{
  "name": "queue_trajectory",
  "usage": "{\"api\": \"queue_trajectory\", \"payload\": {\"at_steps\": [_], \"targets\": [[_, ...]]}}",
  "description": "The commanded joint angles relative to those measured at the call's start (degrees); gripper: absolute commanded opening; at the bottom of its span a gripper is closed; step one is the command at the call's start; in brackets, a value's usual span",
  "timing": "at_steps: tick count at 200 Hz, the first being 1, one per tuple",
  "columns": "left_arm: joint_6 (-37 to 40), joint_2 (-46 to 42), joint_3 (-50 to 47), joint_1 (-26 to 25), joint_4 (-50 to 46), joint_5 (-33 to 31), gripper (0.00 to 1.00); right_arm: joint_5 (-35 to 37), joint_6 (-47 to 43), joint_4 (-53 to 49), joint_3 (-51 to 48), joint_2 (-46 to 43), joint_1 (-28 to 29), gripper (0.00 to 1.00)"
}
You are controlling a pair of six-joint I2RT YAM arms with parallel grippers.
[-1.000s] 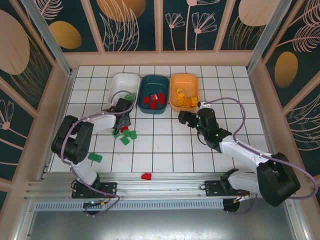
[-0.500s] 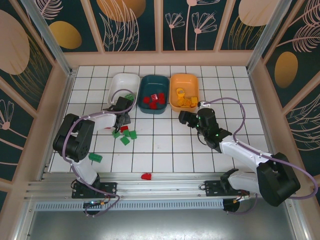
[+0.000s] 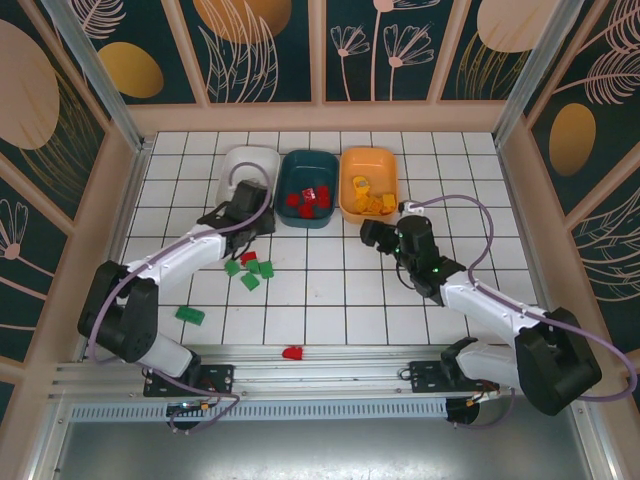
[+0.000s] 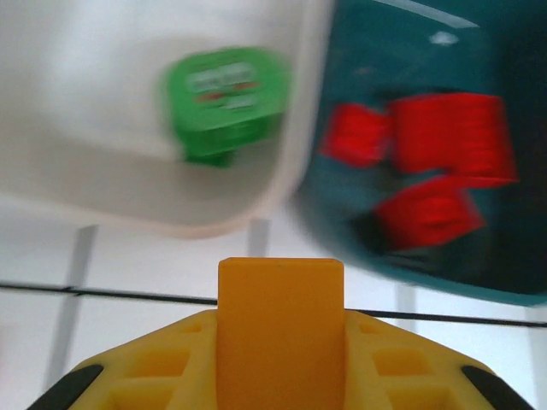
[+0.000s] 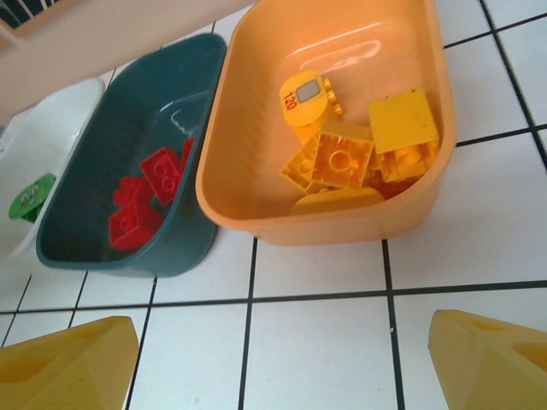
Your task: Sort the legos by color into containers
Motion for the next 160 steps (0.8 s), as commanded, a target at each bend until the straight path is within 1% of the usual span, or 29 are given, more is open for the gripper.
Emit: {"api": "queue_trajectory", "payload": {"at_steps": [1, 11, 36, 50, 81, 111, 147, 160], "targets": [[-1.0, 4.3, 9.0, -4.8, 1.8, 5.8, 0.24, 0.5, 3.6, 0.7, -1.1, -2.2, -4.2, 0.89], [-0.7, 7.7, 13.0, -6.3, 3.7, 8.4, 0.24, -0.3, 4.8, 1.1, -2.2, -2.9, -6.0, 0.89], [0.5, 18.1, 24.4, -8.7, 5.2, 11.7, 0.24, -1.1, 6.1, 1.1, -3.9, -5.1, -9.0, 0.89], [0.4, 24.2, 30.1, -9.1, 5.5, 14.5, 0.24, -1.3, 6.1, 1.1, -4.4, -5.9, -9.8, 0.89], [0.3, 34.8, 41.3, -9.8, 3.9, 17.5, 0.24, -2.1, 6.1, 1.4, -4.5, -6.3, -10.3, 0.89], [0.8, 40.5, 48.4, -10.2, 1.8, 18.6, 0.26, -3.0, 5.7, 2.1, -4.7, -6.5, -10.4, 0.89], [0.3, 43.1, 50.1, -10.3, 1.7, 18.9, 0.32, -3.7, 5.3, 2.4, -4.7, -6.6, -10.4, 0.89], [-0.2, 44.1, 50.5, -10.4, 1.6, 19.0, 0.33, -4.2, 5.2, 2.6, -4.7, -6.4, -10.4, 0.89]]}}
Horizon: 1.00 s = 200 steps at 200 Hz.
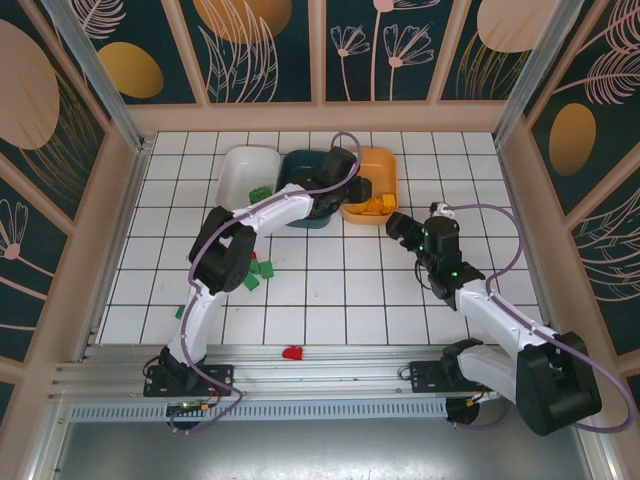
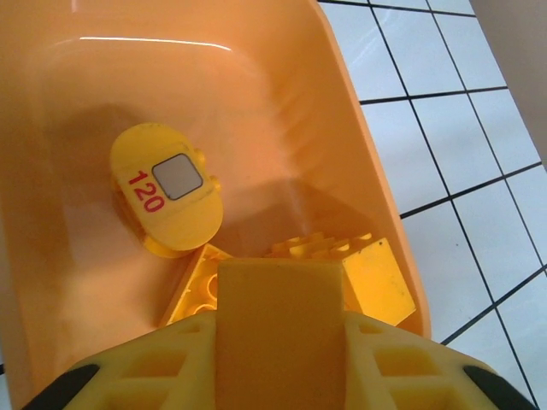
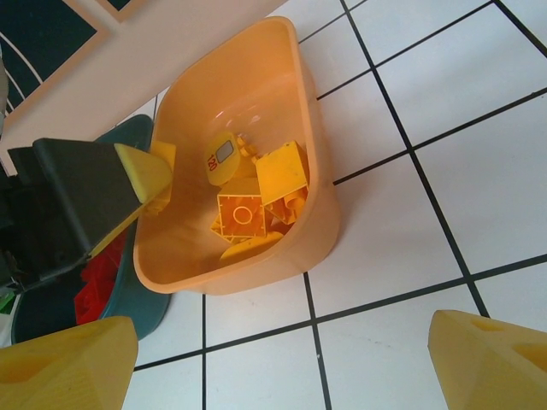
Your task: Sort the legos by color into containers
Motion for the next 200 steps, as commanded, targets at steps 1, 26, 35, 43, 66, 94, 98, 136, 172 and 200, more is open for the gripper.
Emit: {"api": "queue_trajectory", "payload": {"at_steps": [1, 26, 35, 43, 66, 94, 98, 136, 172, 200], "targets": [[-0.1, 1.9, 2.6, -0.5, -0.7, 1.2, 0.33, -1.0, 0.2, 2.5, -0.6, -0.8, -0.4, 0.89], [-0.5, 4.3, 5.0, -0.7, -1.8, 1.7, 0.36, -1.3, -0.1, 2.4, -0.5, -0.9, -0.3, 0.89], [-0.5, 5.3, 5.9, -0.8, -2.3, 1.7, 0.36, -1.4, -0.2, 2.3, -0.4, -1.0, -0.3, 0.89], [-0.6, 6.1, 6.9, -0.9, -2.9, 1.7, 0.36, -1.5, -0.3, 2.1, -0.4, -1.2, -0.3, 0.89], [-1.0, 7.8, 8.6, -1.0, -4.3, 1.9, 0.37, -1.7, -0.6, 1.5, 0.0, -1.5, -0.4, 0.89], [-1.0, 7.5, 8.6, -1.1, -4.2, 2.1, 0.43, -2.3, -1.1, 1.0, 0.5, -1.6, -0.2, 0.89], [-0.9, 7.3, 8.6, -1.1, -4.2, 2.0, 0.45, -2.3, -1.1, 1.0, 0.6, -1.6, -0.1, 0.89], [-0.1, 4.0, 8.6, -1.0, -3.8, 2.3, 0.62, -1.1, -2.3, -0.1, 1.6, -2.1, 1.4, 0.9], [1.4, -3.0, 6.5, -1.0, -1.7, 2.3, 0.76, 1.4, -4.2, -1.6, 3.8, -2.2, 4.8, 0.9], [2.0, -11.0, 0.9, -1.1, 2.9, 3.0, 0.89, 5.1, -5.9, -3.2, 6.0, -2.1, 8.7, 0.9]]}}
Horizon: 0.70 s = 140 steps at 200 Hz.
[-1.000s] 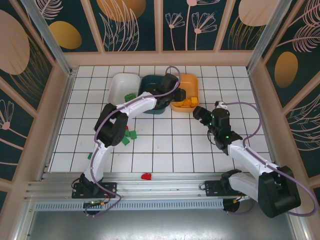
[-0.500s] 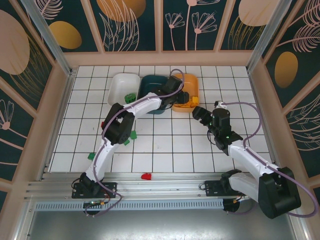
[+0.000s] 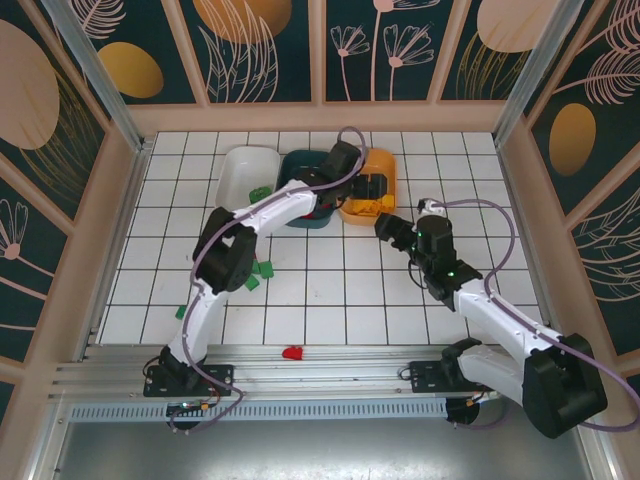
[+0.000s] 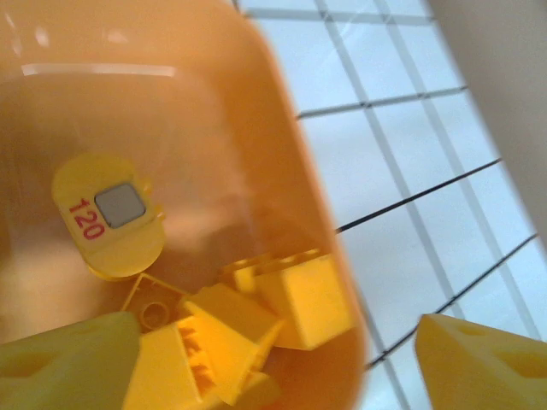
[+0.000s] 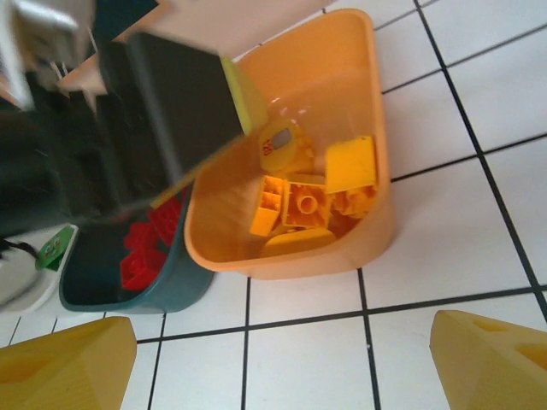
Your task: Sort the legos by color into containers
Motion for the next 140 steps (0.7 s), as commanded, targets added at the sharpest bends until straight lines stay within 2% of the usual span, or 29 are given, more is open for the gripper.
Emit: {"api": "queue_trajectory", "payload": {"at_steps": [1, 22, 47, 72, 86, 107, 121, 140], "targets": [[1.1, -10.1, -3.3, -0.3, 5.5, 1.1, 0.89, 4.7, -2.7, -1.3, 3.3, -1.1, 2.9, 0.9], [1.8, -17.3, -8.6, -0.2, 6.6, -0.1, 0.9, 5.9, -3.6, -1.8, 5.1, -0.2, 5.7, 0.9], [0.5, -30.2, -23.3, 2.2, 7.6, -5.5, 0.9, 7.1, -5.2, -2.2, 8.2, 3.1, 11.7, 0.89], [-8.7, -46.0, -44.0, 10.5, 10.2, -7.4, 0.87, 8.8, -7.7, -1.7, 11.6, 9.1, 17.8, 0.88], [-15.7, -55.3, -55.3, 15.2, 9.5, -11.1, 0.85, 9.7, -9.0, -2.2, 13.2, 12.1, 19.8, 0.87], [-24.8, -67.5, -67.3, 20.0, 4.2, -17.9, 0.94, 10.0, -9.8, -2.0, 13.9, 14.0, 20.6, 0.87], [-29.6, -74.4, -73.5, 23.5, 2.8, -16.9, 0.95, 10.1, -10.1, -1.9, 13.9, 14.5, 20.6, 0.87], [-35.6, -78.5, -79.7, 29.6, 4.4, -10.4, 0.92, 10.8, -10.8, -2.0, 13.8, 14.4, 20.4, 0.88]]}}
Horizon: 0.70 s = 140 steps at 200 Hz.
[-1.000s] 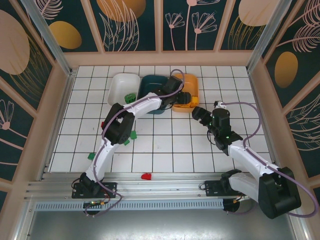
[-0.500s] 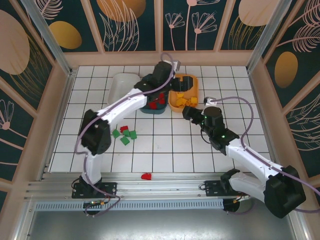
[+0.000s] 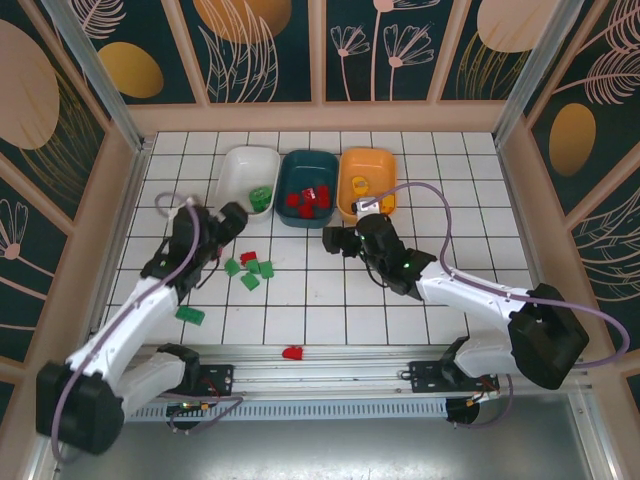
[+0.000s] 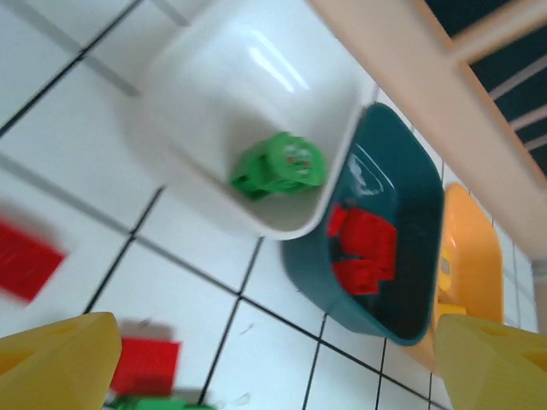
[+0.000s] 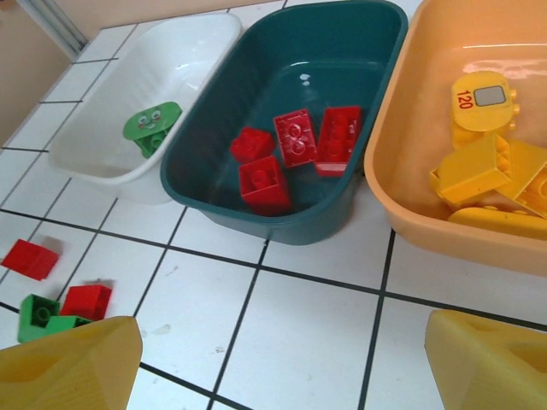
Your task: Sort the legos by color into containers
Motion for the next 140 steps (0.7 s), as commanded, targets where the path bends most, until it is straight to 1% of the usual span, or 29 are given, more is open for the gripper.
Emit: {"api": "queue_trajectory", "payload": {"at_steps": [1, 19, 29, 35, 48, 67, 92, 117, 140], "targets": [[-12.4, -4.7, -5.3, 5.6, 0.3, 3.8, 0.92, 3.1, -2.0, 0.0, 1.7, -0.2, 0.1, 0.87], [-16.1, -1.2, -8.3, 10.9, 3.4, 10.8, 0.92, 4.0, -2.5, -0.5, 1.5, -0.4, -0.1, 0.88], [-17.7, 2.3, -8.7, 12.7, 4.9, 14.1, 0.93, 4.3, -2.5, -0.5, 1.2, -0.7, -0.2, 0.89], [-18.6, 4.4, -8.5, 13.5, 5.1, 14.9, 0.94, 4.3, -2.5, -0.5, 0.9, -1.0, -0.3, 0.89], [-19.6, 8.4, -7.0, 14.4, 4.3, 15.0, 0.97, 4.5, -2.4, -0.4, 0.3, -1.5, -0.5, 0.88], [-20.7, 12.6, -5.0, 15.1, 4.6, 15.0, 0.98, 4.5, -2.2, 0.0, -0.7, -2.3, -1.0, 0.89], [-21.8, 16.1, -1.7, 15.3, 3.1, 12.7, 0.98, 4.3, -2.0, 0.0, -1.2, -2.8, -1.6, 0.89], [-24.0, 19.4, -0.3, 15.9, 3.0, 12.2, 0.93, 4.3, -1.9, 0.5, -1.8, -3.3, -1.9, 0.89], [-25.4, 22.1, 0.5, 16.1, 2.6, 12.5, 0.85, 4.4, -1.6, 0.8, -2.5, -3.7, -2.1, 0.88]]}}
